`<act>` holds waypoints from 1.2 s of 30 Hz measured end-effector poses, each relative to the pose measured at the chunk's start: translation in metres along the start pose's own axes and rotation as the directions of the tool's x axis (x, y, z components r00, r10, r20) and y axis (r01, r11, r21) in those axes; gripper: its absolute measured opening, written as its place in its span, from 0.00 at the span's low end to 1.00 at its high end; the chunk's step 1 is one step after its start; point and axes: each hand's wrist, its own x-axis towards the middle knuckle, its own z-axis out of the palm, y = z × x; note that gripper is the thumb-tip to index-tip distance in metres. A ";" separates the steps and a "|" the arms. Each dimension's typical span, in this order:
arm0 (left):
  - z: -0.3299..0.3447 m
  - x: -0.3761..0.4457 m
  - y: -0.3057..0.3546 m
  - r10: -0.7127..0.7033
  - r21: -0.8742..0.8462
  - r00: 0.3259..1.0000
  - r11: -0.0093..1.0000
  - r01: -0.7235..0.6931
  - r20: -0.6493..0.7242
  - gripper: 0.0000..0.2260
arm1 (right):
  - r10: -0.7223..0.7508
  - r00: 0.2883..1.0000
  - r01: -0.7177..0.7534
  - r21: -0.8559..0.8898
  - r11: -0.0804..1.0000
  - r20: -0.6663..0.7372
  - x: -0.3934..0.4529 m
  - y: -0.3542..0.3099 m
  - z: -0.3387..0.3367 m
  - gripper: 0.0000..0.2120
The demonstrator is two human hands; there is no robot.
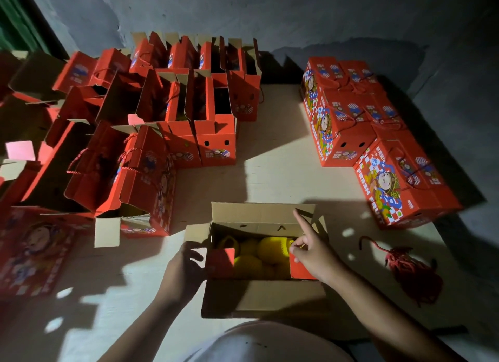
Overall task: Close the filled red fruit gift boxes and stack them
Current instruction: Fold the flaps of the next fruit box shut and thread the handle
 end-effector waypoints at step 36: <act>-0.013 0.047 0.011 0.512 0.621 0.738 0.421 -0.661 0.439 0.30 | -0.061 0.923 0.051 -0.037 0.998 -0.379 -0.058 0.014 -0.019 0.05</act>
